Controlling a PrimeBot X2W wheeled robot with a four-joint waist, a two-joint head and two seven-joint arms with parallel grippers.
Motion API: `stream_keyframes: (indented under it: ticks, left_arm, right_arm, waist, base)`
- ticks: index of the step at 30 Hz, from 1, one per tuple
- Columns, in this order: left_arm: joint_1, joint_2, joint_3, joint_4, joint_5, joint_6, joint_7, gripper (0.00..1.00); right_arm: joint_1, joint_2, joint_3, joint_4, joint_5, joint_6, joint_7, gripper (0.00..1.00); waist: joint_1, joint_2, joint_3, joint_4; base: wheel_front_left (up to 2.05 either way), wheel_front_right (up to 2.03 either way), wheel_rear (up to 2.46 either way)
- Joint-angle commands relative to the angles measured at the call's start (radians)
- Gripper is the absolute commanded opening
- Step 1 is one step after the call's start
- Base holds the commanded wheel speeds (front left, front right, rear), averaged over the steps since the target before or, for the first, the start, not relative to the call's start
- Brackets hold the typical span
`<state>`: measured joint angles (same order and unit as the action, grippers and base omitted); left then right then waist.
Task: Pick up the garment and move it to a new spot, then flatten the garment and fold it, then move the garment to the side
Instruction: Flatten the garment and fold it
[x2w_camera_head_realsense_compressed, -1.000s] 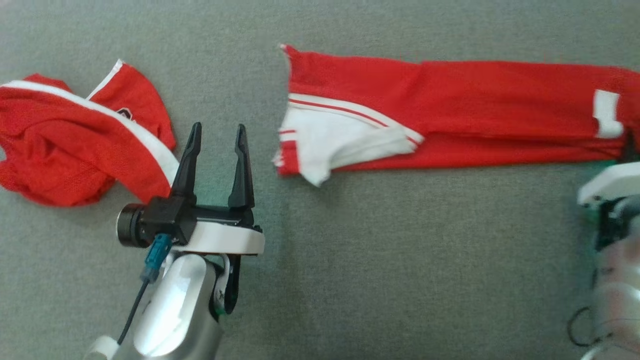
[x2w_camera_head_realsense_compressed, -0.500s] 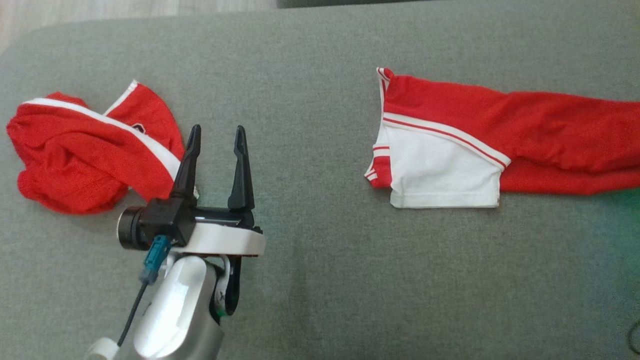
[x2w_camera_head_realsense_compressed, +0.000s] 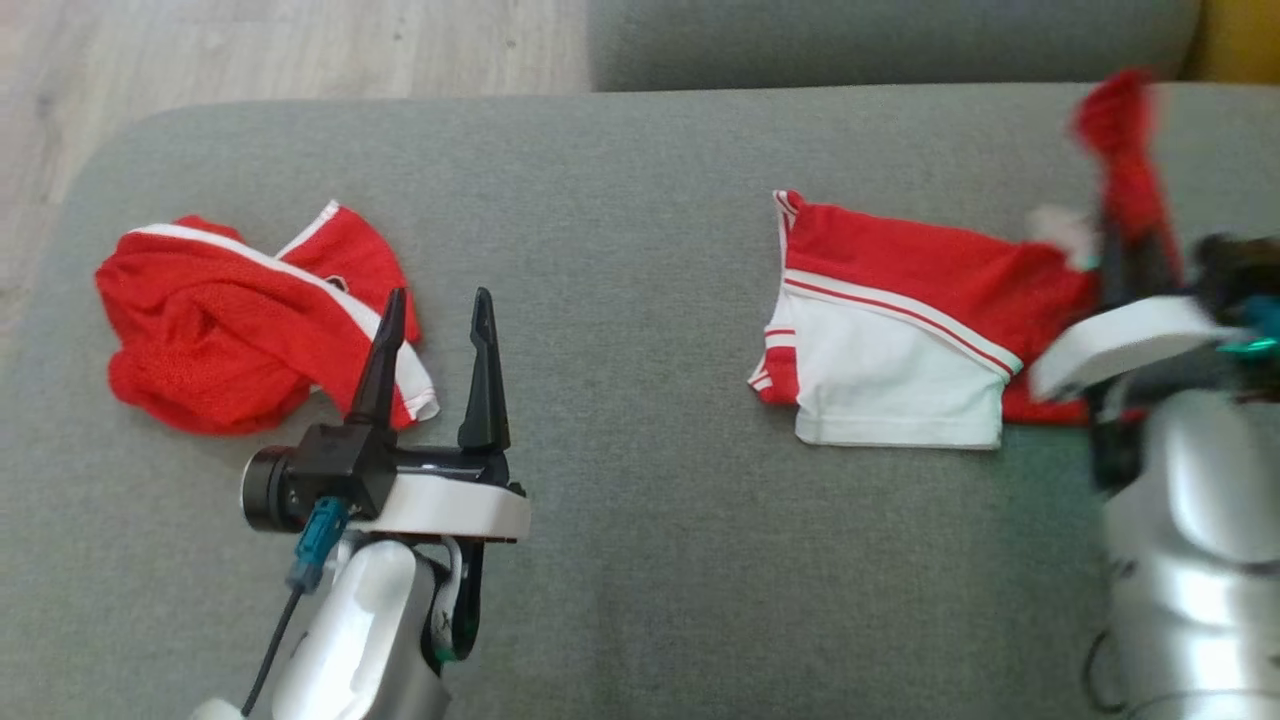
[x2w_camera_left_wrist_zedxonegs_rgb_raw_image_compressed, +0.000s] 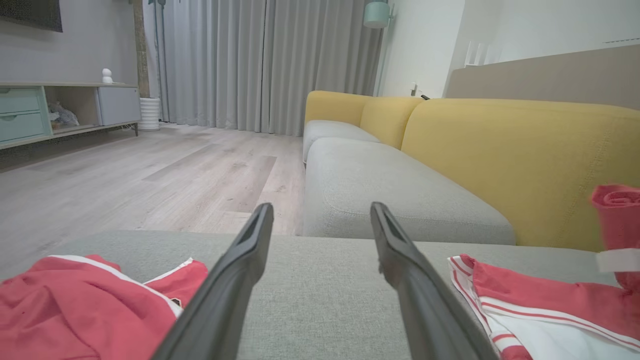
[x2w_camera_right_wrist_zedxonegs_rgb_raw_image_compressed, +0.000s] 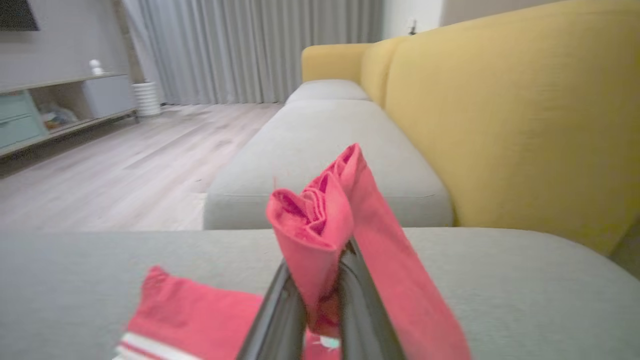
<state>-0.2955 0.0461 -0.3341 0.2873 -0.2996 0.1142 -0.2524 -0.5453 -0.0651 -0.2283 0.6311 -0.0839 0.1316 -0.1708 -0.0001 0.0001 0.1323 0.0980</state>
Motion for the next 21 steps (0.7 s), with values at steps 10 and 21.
stream_keyframes:
  ticks: [10, 21]
  left_arm:
    - [-0.022, 0.004, 0.012, -0.03, -0.018, 0.005, -0.009, 1.0]
    - [-0.028, 0.004, -0.001, -0.031, -0.028, 0.013, -0.009, 1.0]
  right_arm:
    - [0.024, 0.015, 0.412, 0.0, 0.23, -0.001, 0.005, 0.0]
    - [0.017, 0.015, 0.522, 0.102, 0.275, -0.001, -0.03, 0.0]
  waist:
    - [0.0001, -0.0001, 0.001, 0.055]
    - [0.0001, -0.0001, 0.018, 0.09]
  base:
    - [0.0, 0.0, 0.0]
    - [0.0, 0.0, 0.0]
